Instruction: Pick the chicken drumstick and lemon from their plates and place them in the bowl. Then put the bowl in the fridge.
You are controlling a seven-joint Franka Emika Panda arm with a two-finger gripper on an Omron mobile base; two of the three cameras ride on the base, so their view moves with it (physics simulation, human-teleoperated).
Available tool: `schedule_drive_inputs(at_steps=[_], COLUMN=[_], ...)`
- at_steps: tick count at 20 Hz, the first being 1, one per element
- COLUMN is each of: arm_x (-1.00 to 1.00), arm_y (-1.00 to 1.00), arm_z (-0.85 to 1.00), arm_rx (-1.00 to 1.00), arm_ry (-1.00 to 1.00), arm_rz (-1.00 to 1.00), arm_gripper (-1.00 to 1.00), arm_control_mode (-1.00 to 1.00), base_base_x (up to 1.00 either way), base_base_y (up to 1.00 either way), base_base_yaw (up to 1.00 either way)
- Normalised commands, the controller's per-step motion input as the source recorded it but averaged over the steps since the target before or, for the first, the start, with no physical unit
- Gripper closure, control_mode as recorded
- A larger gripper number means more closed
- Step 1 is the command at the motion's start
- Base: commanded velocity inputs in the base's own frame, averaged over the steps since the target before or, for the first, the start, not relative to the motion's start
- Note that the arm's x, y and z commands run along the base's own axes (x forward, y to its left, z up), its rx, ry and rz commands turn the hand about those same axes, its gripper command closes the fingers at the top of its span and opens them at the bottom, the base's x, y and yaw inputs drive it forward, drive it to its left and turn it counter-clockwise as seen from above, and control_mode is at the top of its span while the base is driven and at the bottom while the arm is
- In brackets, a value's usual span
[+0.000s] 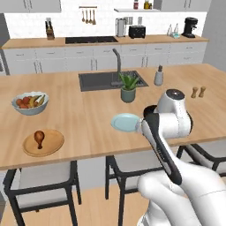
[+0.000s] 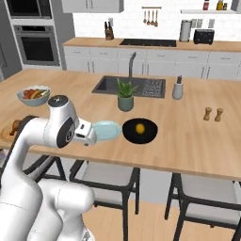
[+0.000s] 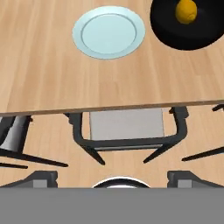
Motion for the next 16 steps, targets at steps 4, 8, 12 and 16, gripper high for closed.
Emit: schedule_drive_inputs(at_steps=[4, 8, 12, 16], arm_x=[0.00, 0.00, 0.00, 0.00], arm_y=[0.00, 0.00, 0.00, 0.00], arm_z=[0.00, 0.00, 0.00, 0.00], arm_rx=[0.00, 0.00, 0.00, 0.00], arm_ry=[0.00, 0.00, 0.00, 0.00], arm_rz=[0.00, 0.00, 0.00, 0.00], arm_gripper=[-1.00, -1.00, -1.00, -1.00], arm_control_mode=[1.00, 1.00, 1.00, 1.00], base_base_x=[-0.59, -0.47, -0.07, 0.46], base_base_y=[1.00, 1.00, 1.00, 0.82], base_base_yaw=[0.00, 0.00, 0.00, 0.00])
